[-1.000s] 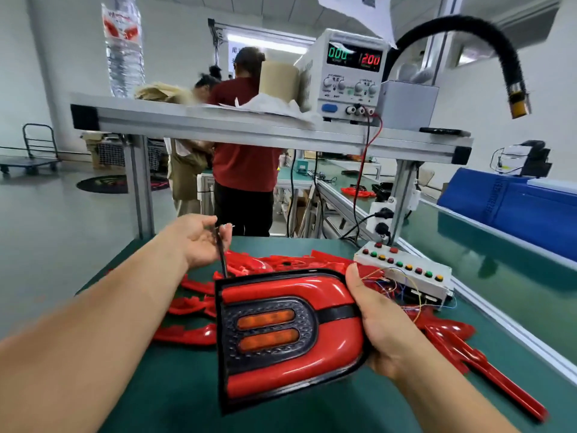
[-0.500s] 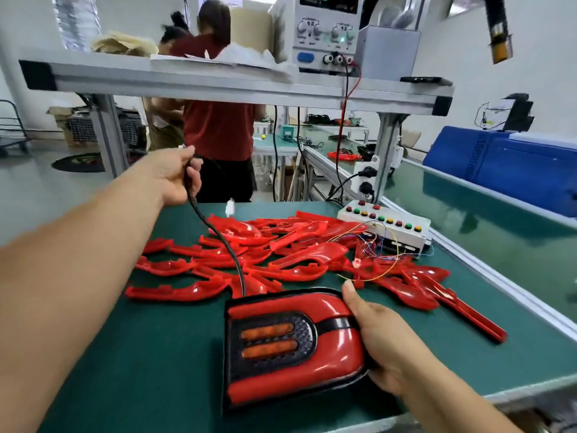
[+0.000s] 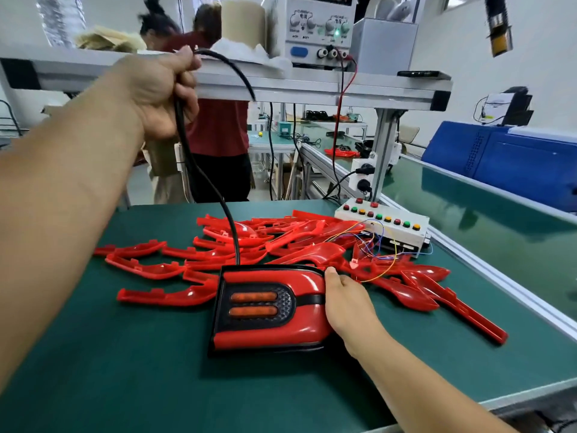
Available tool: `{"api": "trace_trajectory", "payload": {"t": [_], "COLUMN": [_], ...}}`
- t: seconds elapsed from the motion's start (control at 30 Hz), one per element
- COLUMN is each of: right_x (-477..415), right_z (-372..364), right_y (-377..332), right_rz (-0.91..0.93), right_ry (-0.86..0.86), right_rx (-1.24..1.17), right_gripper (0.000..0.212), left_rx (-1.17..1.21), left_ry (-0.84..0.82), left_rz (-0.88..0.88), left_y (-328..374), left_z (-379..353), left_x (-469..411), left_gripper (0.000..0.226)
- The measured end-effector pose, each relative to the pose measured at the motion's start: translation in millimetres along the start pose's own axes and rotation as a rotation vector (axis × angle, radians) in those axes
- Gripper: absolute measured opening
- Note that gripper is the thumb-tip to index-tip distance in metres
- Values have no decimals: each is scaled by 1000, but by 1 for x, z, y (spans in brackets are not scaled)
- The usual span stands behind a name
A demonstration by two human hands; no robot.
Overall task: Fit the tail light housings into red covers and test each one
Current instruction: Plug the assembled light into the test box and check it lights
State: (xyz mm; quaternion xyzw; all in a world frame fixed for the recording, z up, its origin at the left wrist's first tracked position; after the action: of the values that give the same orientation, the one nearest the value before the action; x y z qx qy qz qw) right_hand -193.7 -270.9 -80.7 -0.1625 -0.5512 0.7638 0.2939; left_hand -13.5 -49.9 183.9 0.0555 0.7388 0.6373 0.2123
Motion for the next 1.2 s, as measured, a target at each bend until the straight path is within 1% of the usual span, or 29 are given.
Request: {"api": "trace_trajectory", "payload": {"t": [0.07,0.13,0.2,0.27,0.33,0.37,0.4,0.43,0.47,0.53,0.57,0.6,0.63,0.7,0.73,0.77,0.83,0.87,0.9,0.97,1.03,1.07,1.13,1.2], "right_x": [-8,-15,-22,-27,-32,-33,-33,-34,-34,-32,-30,-27,-26,-29,-32,-34,-35,-31,-26,-13,-3,-1,-1,-10], "right_z": [-3,-4,-2,0,7,11,15,17,16,-2,-14,-24,-31,-35,-34,-33,-36,-42,-51,-69,-84,-89,-90,-81], "right_y": [-1,-2,-4,-8,-20,-32,-46,-59,-72,-89,-95,-100,-106,-114,-117,-120,-127,-131,-136,-144,-148,-147,-140,-133], "right_rz": [-8,-2,20,49,136,208,279,333,352,294,232,167,120,58,44,55,126,165,198,264,339,363,415,489], "right_ry": [4,15,35,39,64,82,82,51,-23,-281,-411,-507,-561,-555,-522,-488,-450,-463,-490,-557,-607,-620,-622,-595], "right_rx": [58,113,147,224,287,261,185,56,-107,-471,-647,-795,-920,-1136,-1202,-1214,-1122,-1067,-1023,-934,-803,-723,-487,-154], "right_gripper": [48,48,39,33,27,24,23,22,20,14,18,21,22,20,21,24,26,25,24,27,32,30,21,17], "left_rx": [-49,-88,-132,-186,-287,-364,-455,-553,-642,-773,-825,-879,-940,-1035,-1083,-1158,-1349,-1382,-1370,-1310,-1193,-1098,-970,-972], "left_ry": [17,-20,-56,-54,-16,-9,-24,-57,-100,-176,-208,-238,-260,-288,-283,-255,-148,-106,-81,-49,5,33,70,97], "left_rz": [-83,-138,-161,-193,-269,-317,-362,-399,-424,-444,-446,-446,-447,-431,-403,-367,-316,-328,-366,-436,-397,-354,-300,-313], "left_y": [8,9,3,-5,-12,-17,-23,-30,-39,-58,-66,-74,-81,-93,-98,-103,-105,-101,-96,-91,-97,-101,-109,-114], "left_z": [-1,-4,-5,-2,1,0,-3,-8,-13,-20,-23,-25,-26,-23,-19,-14,-12,-21,-36,-68,-82,-79,-69,-60], "left_x": [2,6,12,18,26,31,36,41,46,53,57,60,62,67,68,66,63,65,69,76,77,76,74,75], "left_gripper": [24,25,28,30,31,31,32,33,34,37,37,37,36,34,32,33,50,58,61,51,42,37,29,26]}}
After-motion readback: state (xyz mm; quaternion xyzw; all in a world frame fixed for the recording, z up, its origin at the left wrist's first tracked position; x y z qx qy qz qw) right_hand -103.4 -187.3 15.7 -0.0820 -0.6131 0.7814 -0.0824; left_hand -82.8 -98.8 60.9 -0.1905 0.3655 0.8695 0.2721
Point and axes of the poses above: each hand's wrist, its own x-axis away from the middle knuckle, its own z-axis out of the back of the hand, y = z × x, the point moved 10 cm from there along -x, towards the middle knuckle, and after that the axes turned 11 degrees about -x, right-handed, at the moved point
